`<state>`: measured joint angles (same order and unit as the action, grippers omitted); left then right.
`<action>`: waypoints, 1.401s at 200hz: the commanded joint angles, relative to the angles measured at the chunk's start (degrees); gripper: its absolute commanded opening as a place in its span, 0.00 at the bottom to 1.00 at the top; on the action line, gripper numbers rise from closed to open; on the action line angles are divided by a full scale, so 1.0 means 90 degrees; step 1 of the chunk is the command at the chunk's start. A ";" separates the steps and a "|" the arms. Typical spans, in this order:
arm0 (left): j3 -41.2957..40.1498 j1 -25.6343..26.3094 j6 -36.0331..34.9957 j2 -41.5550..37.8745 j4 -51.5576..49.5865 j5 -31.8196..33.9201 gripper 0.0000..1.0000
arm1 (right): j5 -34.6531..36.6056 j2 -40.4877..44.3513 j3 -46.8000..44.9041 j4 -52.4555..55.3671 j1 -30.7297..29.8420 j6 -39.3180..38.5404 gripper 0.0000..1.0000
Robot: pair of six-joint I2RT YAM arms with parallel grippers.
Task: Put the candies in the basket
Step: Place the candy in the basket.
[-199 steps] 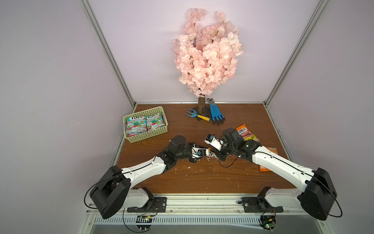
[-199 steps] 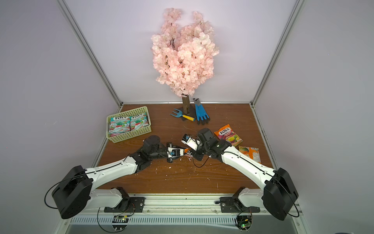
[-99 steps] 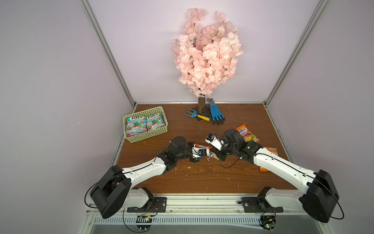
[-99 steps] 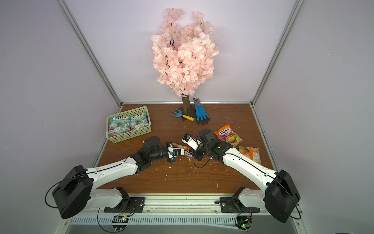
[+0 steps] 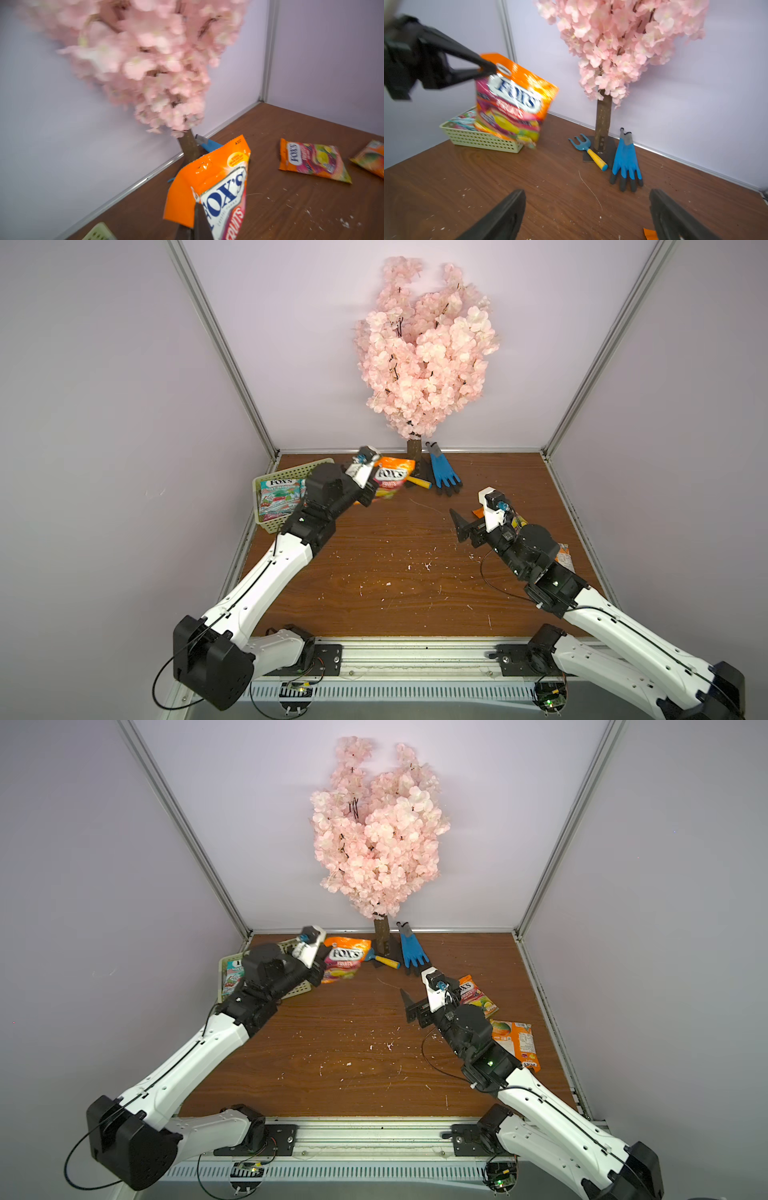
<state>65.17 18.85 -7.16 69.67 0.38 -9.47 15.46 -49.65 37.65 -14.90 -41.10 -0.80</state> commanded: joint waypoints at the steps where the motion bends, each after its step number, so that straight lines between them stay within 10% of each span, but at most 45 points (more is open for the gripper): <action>1: 0.0669 -0.1023 0.1035 0.0268 -0.1183 0.0121 0.00 | 0.0513 -0.0255 -0.0160 -0.0473 0.0014 0.0170 0.99; 54: 0.1910 -0.2702 0.1693 0.1365 -0.2389 -0.0513 0.00 | 0.0411 -0.0334 -0.0744 -0.0800 0.0022 0.0049 0.99; 209: 0.3637 -0.3723 0.3077 0.5365 -0.2686 -0.0982 0.01 | 0.0013 -0.0482 -0.0848 -0.0909 0.0018 -0.0177 0.99; 280: 0.3182 -0.3814 0.3500 0.5468 -0.1564 -0.0544 0.01 | 0.0018 -0.0610 -0.0875 -0.0894 0.0022 -0.0117 0.99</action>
<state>95.55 -15.51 21.67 120.70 -19.18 -16.14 16.19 -54.46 29.52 -20.78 -41.06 -1.63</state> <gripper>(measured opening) 0.051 0.990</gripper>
